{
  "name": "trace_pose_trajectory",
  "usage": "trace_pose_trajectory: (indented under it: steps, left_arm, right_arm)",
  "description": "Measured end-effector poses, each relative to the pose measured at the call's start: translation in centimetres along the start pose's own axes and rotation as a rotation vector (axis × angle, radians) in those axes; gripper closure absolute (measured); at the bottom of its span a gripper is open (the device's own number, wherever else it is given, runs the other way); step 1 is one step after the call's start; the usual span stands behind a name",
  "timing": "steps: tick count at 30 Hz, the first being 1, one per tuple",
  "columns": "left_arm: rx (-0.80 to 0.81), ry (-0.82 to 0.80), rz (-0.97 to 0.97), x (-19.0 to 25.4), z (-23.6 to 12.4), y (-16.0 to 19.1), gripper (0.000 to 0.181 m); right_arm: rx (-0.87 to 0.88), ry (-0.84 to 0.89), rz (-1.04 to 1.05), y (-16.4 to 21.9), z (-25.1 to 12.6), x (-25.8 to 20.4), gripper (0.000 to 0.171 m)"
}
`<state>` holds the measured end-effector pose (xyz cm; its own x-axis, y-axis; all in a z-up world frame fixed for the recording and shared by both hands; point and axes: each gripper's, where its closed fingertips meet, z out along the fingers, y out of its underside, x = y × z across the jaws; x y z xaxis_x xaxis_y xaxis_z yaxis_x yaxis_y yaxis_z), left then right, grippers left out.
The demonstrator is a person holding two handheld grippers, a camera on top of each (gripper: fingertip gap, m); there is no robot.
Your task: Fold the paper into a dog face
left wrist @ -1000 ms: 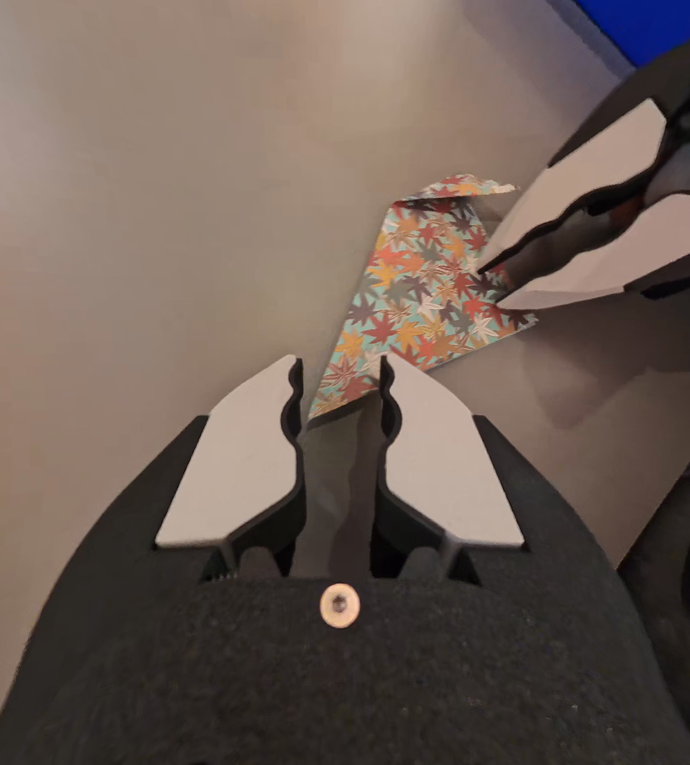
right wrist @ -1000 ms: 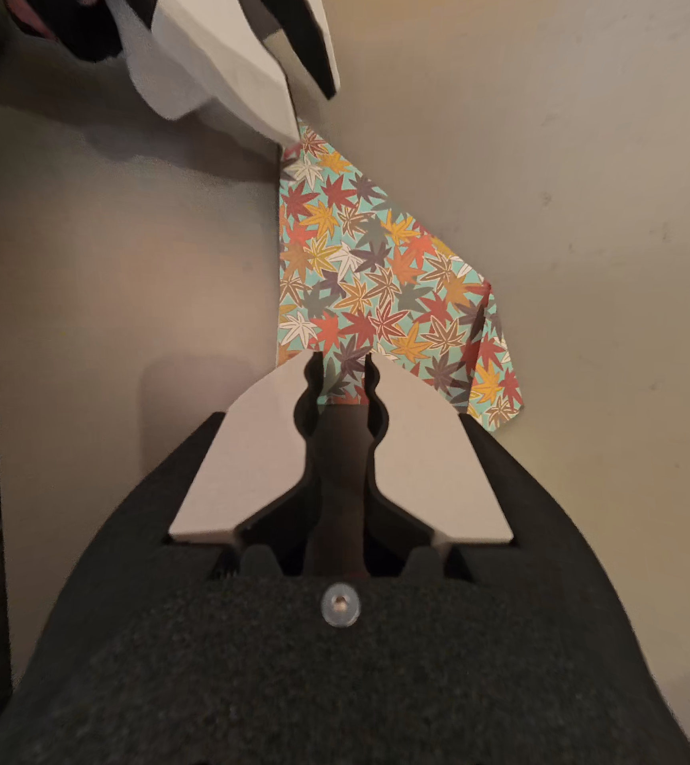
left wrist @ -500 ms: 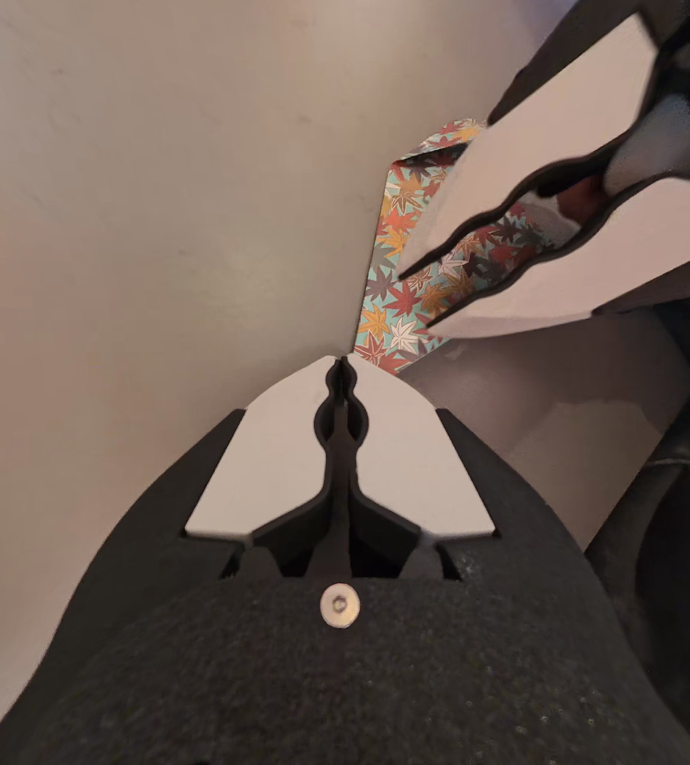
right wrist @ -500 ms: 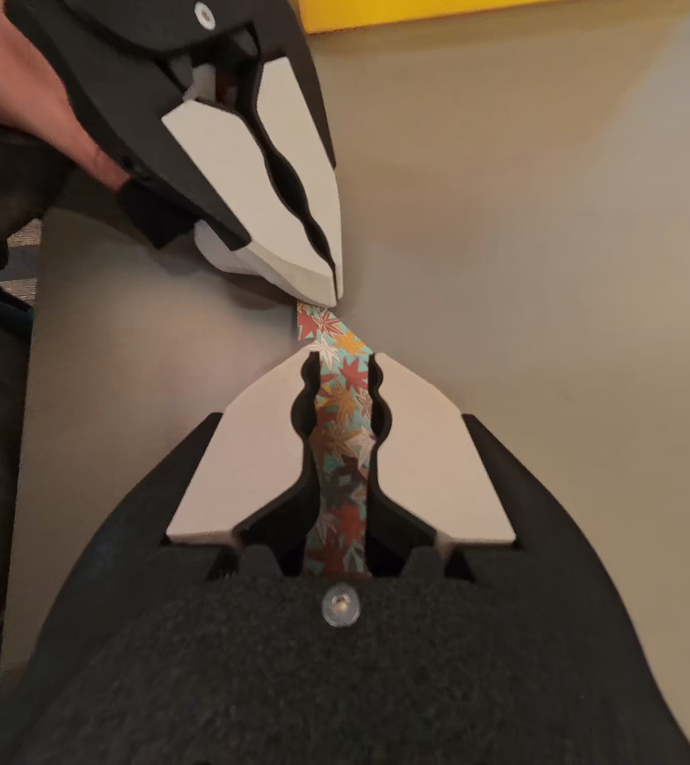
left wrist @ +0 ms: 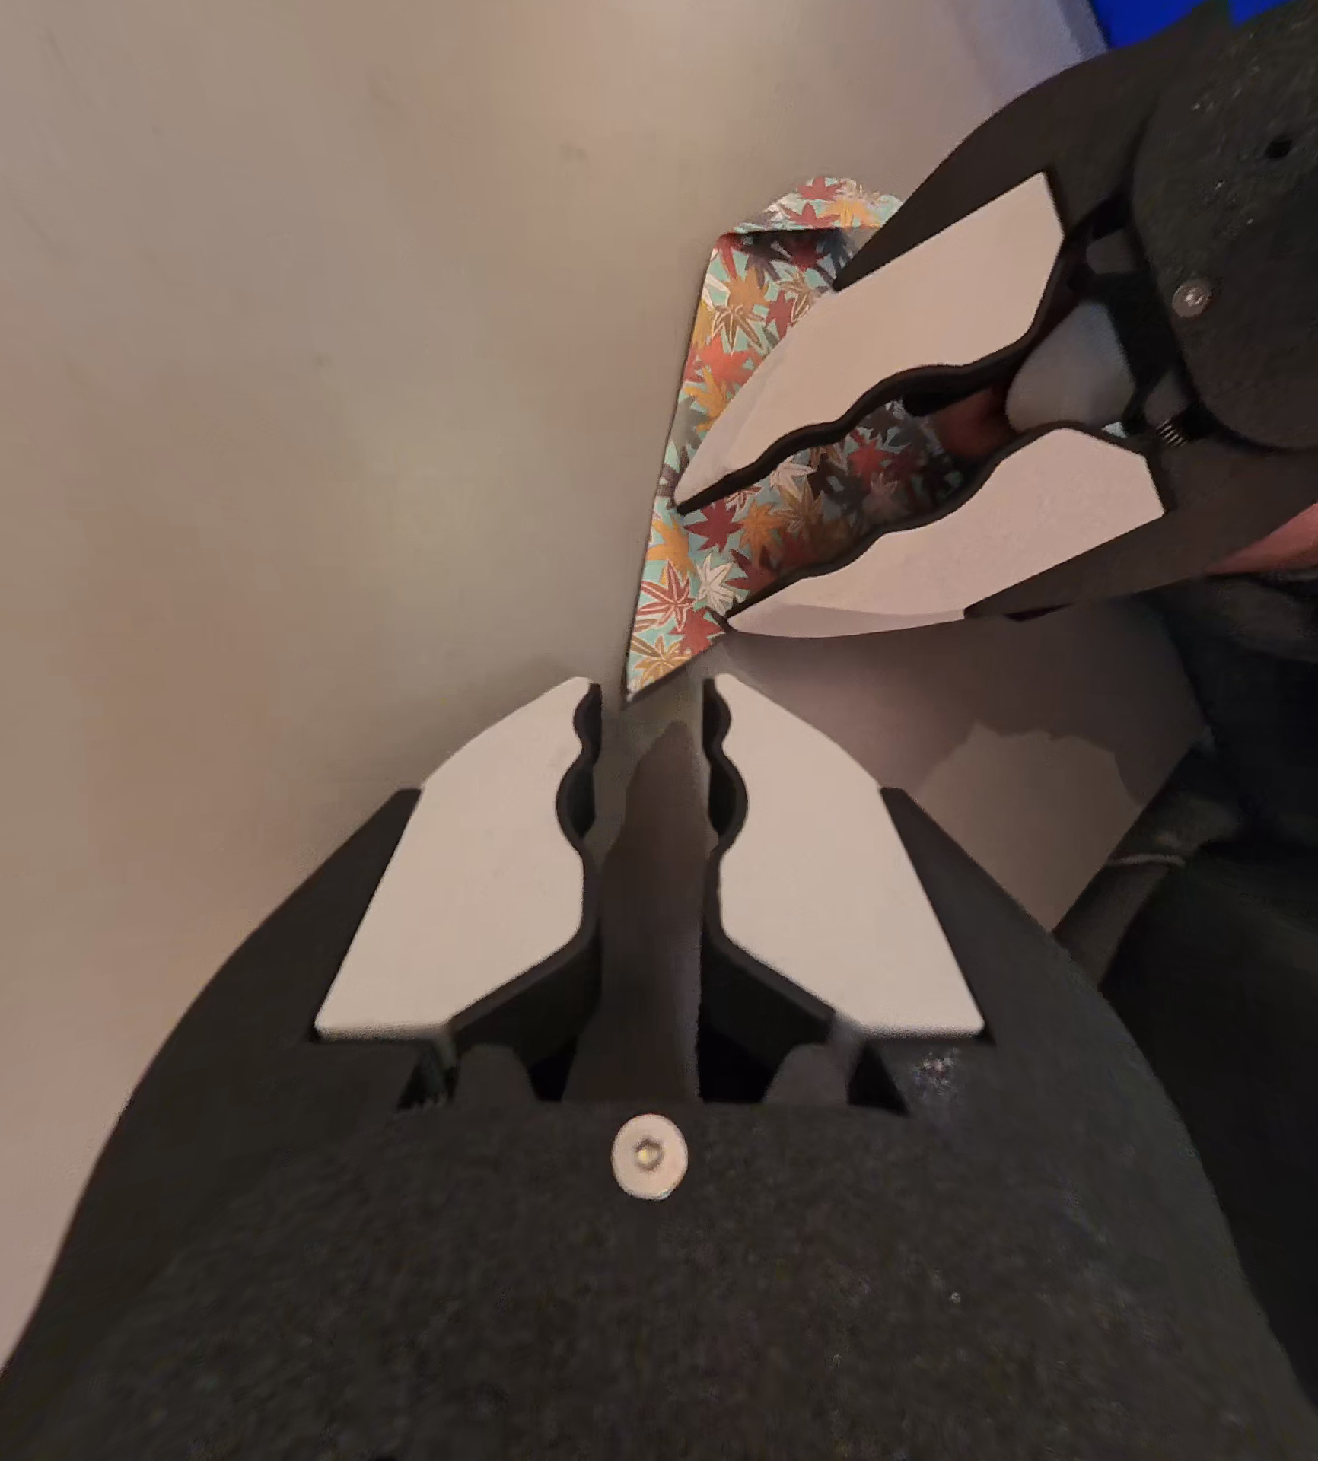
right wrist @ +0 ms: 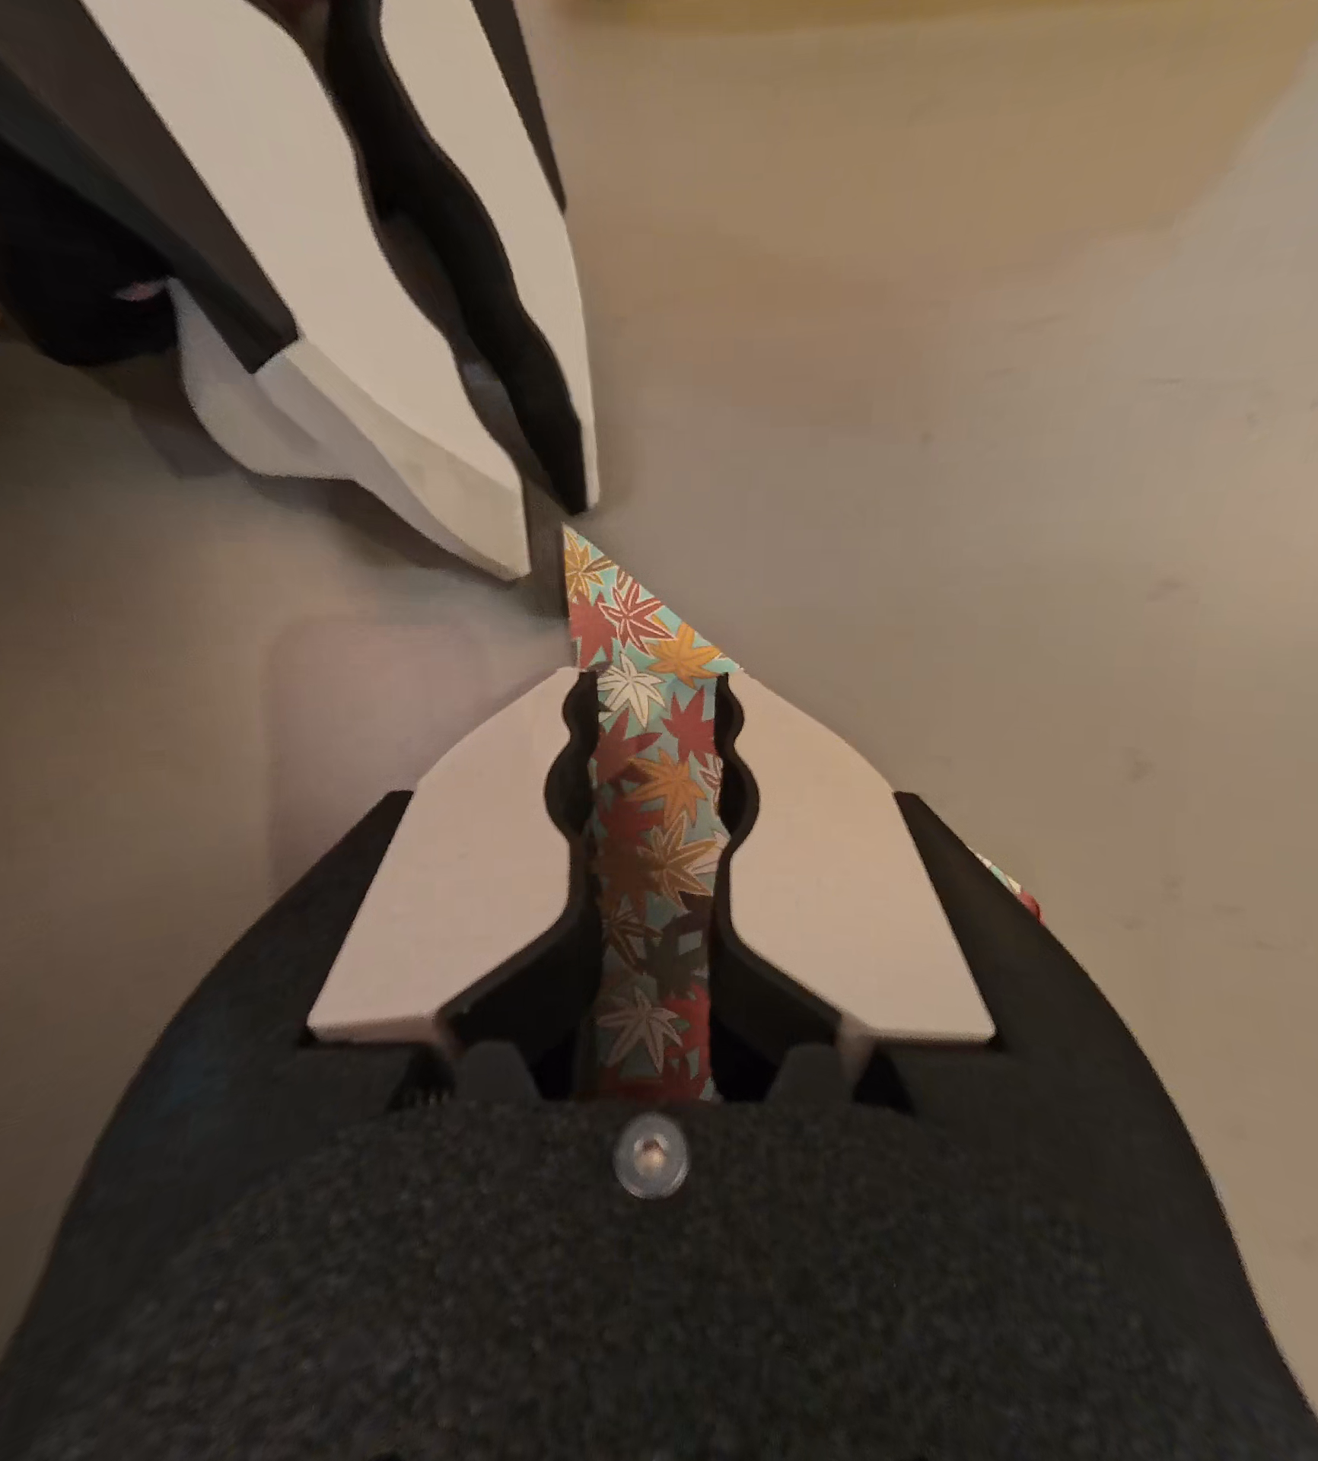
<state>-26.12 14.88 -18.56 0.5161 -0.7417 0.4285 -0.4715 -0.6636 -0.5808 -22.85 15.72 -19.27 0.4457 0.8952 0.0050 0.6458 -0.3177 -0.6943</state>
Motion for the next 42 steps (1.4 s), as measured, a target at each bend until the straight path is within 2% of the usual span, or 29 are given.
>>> trace_pose_trajectory:
  steps: [4, 12, 21, 28, 34, 42]
  left_arm:
    - [-0.044, -0.015, 0.002, 0.6, -0.2, 0.7, 0.157]
    - [-0.095, -0.183, 0.203, 0.0, 0.3, 0.6, 0.158]
    - [-0.136, -0.316, 0.37, -1.5, 0.3, 0.1, 0.181]
    - [-0.065, -0.261, 0.351, -1.0, 0.0, -1.1, 0.181]
    - [0.043, -0.13, 0.358, 1.6, -0.1, -3.0, 0.181]
    - [0.004, -0.034, 0.479, 3.8, 1.4, -2.3, 0.181]
  right_arm:
    - [0.003, 0.002, 0.0, 0.0, 0.0, 0.0, 0.143]
    - [0.004, -0.001, -0.009, 0.0, 0.0, -0.1, 0.141]
    - [0.008, -0.01, 0.006, 0.0, -0.1, -0.1, 0.142]
    - [0.01, -0.006, 0.021, 0.1, -0.1, 0.1, 0.14]
    - [0.01, -0.009, 0.022, 0.1, -0.1, 0.1, 0.14]
    - [0.01, -0.038, 0.015, 0.1, -0.2, -0.2, 0.135]
